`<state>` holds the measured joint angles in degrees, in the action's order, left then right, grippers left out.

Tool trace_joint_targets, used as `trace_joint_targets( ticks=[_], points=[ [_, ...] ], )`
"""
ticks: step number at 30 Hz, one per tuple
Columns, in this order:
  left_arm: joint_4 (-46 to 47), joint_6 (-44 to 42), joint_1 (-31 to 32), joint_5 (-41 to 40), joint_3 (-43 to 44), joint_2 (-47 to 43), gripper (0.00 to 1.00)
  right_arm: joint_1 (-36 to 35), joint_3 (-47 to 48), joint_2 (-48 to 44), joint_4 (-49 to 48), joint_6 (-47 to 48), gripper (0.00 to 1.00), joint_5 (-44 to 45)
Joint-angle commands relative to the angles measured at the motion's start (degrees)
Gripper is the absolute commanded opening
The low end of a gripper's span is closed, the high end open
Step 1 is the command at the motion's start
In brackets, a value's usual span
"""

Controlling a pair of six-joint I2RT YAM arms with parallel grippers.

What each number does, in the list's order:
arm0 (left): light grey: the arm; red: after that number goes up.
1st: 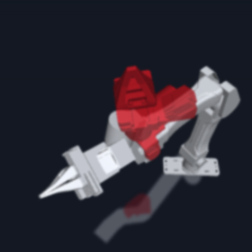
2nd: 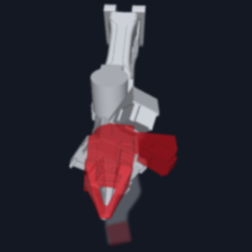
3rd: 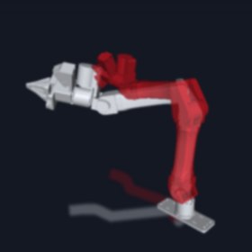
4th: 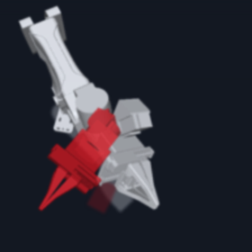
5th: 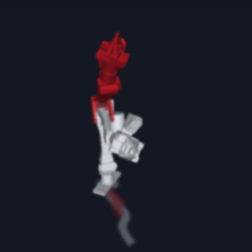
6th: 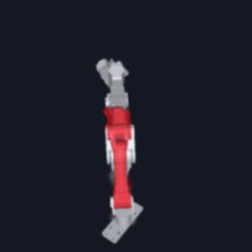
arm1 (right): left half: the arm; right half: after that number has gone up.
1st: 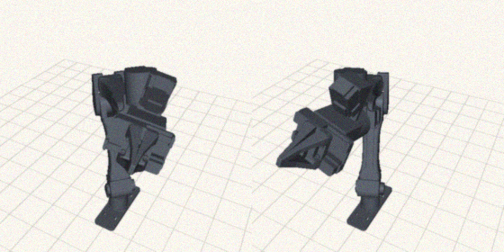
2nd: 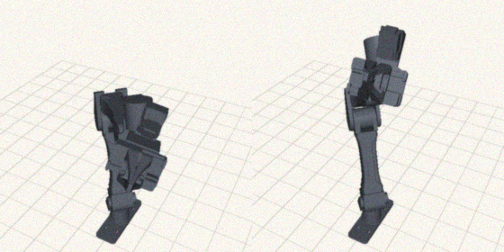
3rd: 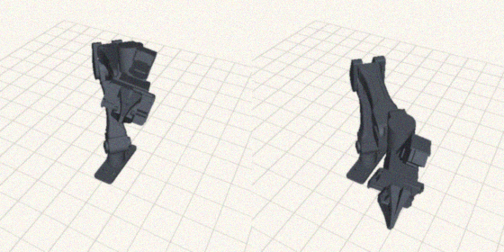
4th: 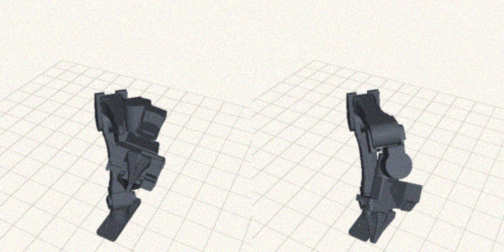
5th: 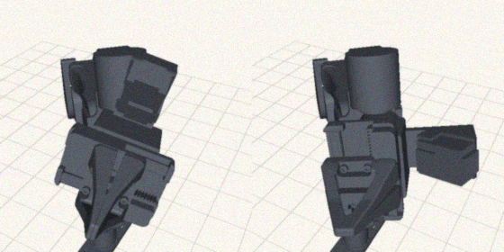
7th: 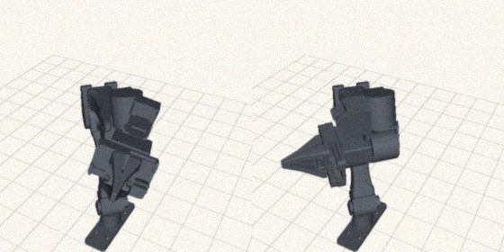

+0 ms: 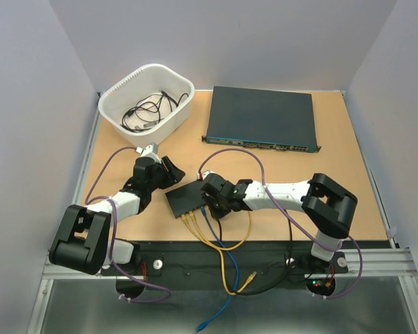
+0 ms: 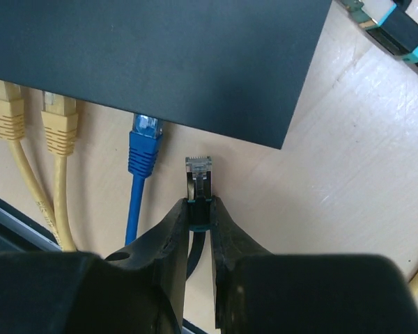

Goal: Insert the plug into the switch port

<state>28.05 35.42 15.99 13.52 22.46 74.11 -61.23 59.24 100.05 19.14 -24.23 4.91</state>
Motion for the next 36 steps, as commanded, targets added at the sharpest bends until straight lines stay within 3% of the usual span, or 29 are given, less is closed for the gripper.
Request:
trace_joint_targets(
  ticks=[1, 14, 36],
  points=[
    [2.18, -1.14, -0.61, 0.28, 1.19, -1.86, 0.57, -0.64, 2.8, 2.6, 2.31, -0.03, 0.01, 3.17],
    [1.92, -1.93, -0.78, 2.39, 4.43, 1.91, 0.57, -0.55, 6.93, 5.24, 5.03, -0.03, 0.01, 8.53],
    [0.16, -2.2, -0.78, 2.04, 10.68, 10.71, 0.54, 1.38, 23.37, 16.66, 21.37, 1.2, 0.01, 15.39]
  ],
)
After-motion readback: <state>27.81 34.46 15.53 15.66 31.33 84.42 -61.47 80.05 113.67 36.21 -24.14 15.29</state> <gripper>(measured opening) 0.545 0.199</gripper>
